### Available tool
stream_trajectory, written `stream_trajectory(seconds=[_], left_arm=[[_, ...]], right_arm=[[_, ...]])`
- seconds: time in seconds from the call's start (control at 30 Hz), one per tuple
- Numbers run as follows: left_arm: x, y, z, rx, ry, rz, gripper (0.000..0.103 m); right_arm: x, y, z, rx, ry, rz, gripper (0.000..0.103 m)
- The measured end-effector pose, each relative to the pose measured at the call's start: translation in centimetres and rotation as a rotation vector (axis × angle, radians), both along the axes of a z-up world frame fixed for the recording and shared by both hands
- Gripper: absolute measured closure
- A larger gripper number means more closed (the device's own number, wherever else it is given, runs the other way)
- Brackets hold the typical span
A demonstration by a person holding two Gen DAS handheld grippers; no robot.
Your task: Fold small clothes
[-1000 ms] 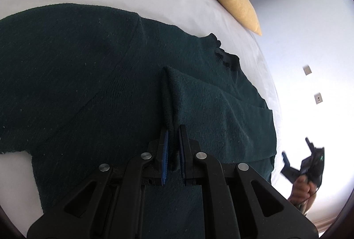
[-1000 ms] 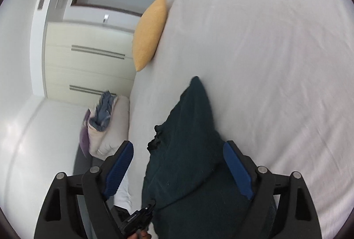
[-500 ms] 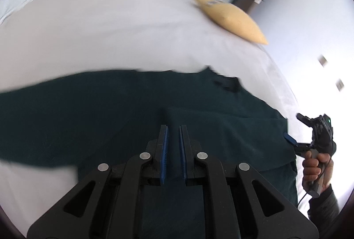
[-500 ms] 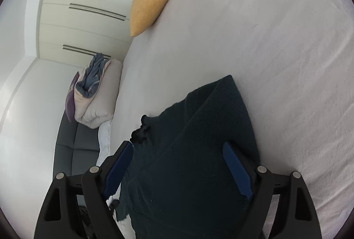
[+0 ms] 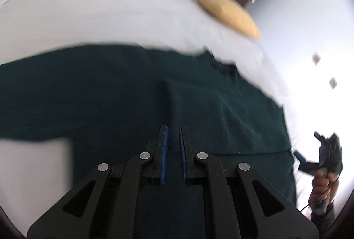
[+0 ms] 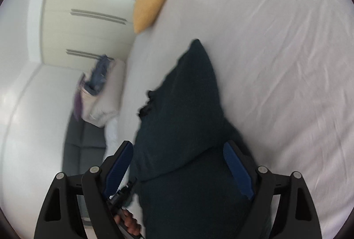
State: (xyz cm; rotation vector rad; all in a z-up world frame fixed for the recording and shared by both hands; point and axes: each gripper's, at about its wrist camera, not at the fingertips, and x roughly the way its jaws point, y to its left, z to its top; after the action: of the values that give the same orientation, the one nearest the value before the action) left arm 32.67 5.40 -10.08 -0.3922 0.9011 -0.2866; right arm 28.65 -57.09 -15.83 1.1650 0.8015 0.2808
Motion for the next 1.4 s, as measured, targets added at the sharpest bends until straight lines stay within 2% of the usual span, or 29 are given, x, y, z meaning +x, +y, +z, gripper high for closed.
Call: stream_trajectory(seconds=[0.07,0.13,0.2,0.27,0.33,0.43,0.57,0.6,0.63,0.77,0.8,0.83,0.9,0.93,1.0,1.07,1.17,1.23,1.33,1.37,1.4], left_arm=[[-2.8,4.9,1.1,-0.088,-0.027,0.115,0.076],[-5.1,10.1,1.5,-0.185,-0.059,0.244,0.016],[-8.2,15.6,1.5,-0.263,-0.111,0.433,0.010],[-10.2,20.2,0.8,-0.332,-0.096,0.546,0.010],[-12.2,25.1,-1.0,-0.477,-0.070,0.659,0.010],[-14.5,29.8,-2.6,-0.589,-0.056,0.805,0.011],[-13.5,32.7,-5.2,-0.749,-0.007,0.843,0.011],[-13.1,33.1,-5.9,-0.773,0.013,0.854,0.014],[-12.6,33.3,-6.9,-0.799,0.033,0.881,0.021],[-10.6,35.1,-8.3,-0.855,0.011,0.923,0.026],[-10.1,35.3,-8.7,-0.864,0.004,0.927,0.034],[-9.6,35.6,-9.3,-0.880,0.006,0.934,0.050],[-8.2,36.5,-10.8,-0.906,0.031,0.941,0.074],[-8.0,36.7,-11.3,-0.910,0.041,0.944,0.083],[-8.2,37.0,-12.0,-0.886,0.045,0.946,0.092],[-7.7,36.7,-11.5,-0.822,0.037,0.939,0.094],[-6.4,35.2,-8.7,-0.679,0.008,0.885,0.096],[-4.9,33.1,-5.4,-0.573,-0.016,0.821,0.097],[-1.7,27.2,0.4,-0.337,-0.073,0.656,0.097],[-0.8,25.5,1.5,-0.289,-0.081,0.608,0.097],[0.1,22.2,3.0,-0.197,-0.095,0.530,0.097]], right_arm=[[-1.8,0.8,1.3,0.017,-0.051,-0.007,0.016],[-2.8,1.9,2.2,0.022,-0.068,0.010,0.016],[-3.6,3.3,2.9,0.007,-0.076,0.036,0.016],[-4.1,4.8,3.5,0.001,-0.079,0.061,0.016],[-4.5,6.1,3.8,0.000,-0.076,0.081,0.016],[-5.1,8.0,4.2,0.006,-0.071,0.100,0.016],[-5.2,9.9,4.6,0.009,-0.063,0.119,0.016],[-5.2,10.3,4.7,0.011,-0.061,0.123,0.016],[-5.1,10.8,4.8,0.008,-0.060,0.128,0.016],[-5.1,12.2,5.3,-0.016,-0.060,0.142,0.016],[-5.1,12.5,5.3,-0.023,-0.059,0.144,0.016],[-5.1,12.7,5.2,-0.030,-0.054,0.146,0.016],[-5.1,12.8,4.8,-0.025,-0.049,0.147,0.016],[-5.2,12.8,4.6,-0.023,-0.046,0.144,0.016],[-5.3,12.8,4.1,-0.019,-0.038,0.140,0.016],[-5.5,12.6,3.7,-0.019,-0.038,0.138,0.016],[-5.6,12.0,3.2,-0.016,-0.037,0.123,0.017],[-5.8,11.4,2.9,-0.002,-0.040,0.112,0.017],[-6.3,10.5,2.4,0.010,-0.043,0.096,0.017],[-6.5,10.1,2.1,0.014,-0.044,0.090,0.017],[-6.6,9.7,1.9,0.017,-0.043,0.083,0.017]])
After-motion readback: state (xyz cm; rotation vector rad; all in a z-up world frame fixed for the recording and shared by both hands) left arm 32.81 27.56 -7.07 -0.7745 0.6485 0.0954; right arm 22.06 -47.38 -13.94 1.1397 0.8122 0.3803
